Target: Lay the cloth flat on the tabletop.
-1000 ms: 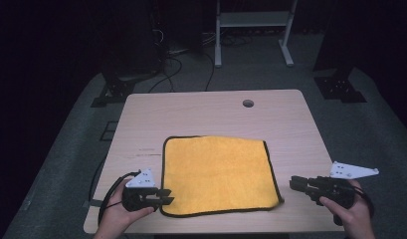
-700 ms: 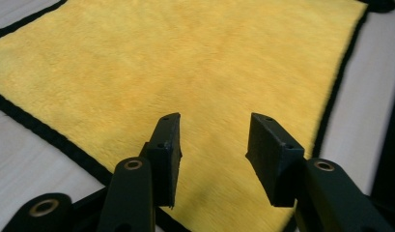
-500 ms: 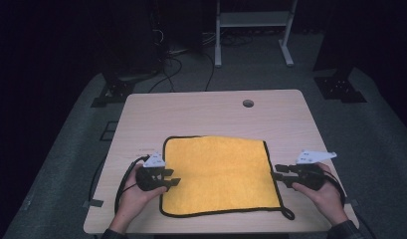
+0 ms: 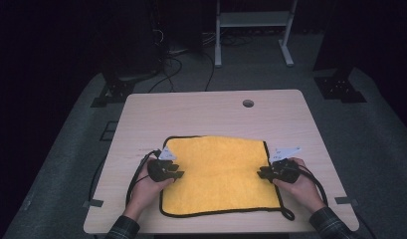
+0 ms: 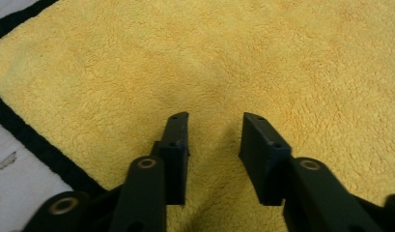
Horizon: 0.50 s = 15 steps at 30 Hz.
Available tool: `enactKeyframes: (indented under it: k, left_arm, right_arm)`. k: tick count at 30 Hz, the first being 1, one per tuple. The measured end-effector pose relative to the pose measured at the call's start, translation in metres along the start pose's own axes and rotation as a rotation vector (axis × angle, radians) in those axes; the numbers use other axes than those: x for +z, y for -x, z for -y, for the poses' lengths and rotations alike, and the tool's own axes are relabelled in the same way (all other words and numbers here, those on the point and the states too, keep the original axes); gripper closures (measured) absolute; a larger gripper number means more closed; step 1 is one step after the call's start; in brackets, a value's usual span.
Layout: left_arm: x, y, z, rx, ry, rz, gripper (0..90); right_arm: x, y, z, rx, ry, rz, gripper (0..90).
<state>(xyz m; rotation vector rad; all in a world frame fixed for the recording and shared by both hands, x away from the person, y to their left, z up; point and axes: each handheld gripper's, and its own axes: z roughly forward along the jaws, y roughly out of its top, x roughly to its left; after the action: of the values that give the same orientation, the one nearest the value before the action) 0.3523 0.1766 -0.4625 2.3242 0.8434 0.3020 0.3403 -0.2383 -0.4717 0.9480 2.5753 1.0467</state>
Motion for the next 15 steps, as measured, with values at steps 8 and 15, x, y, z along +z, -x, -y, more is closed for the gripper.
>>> enactKeyframes:
  k: [8, 15]
  left_arm:
    - [-0.008, 0.006, 0.007, 0.024, -0.018, 0.018, 73.7]
    - [-0.017, 0.014, 0.018, 0.03, -0.022, 0.04, 70.9]
  right_arm:
    - [-0.008, -0.019, 0.009, -0.032, -0.025, -0.057, 85.9]
    - [-0.017, -0.03, 0.014, -0.048, -0.016, -0.117, 80.8]
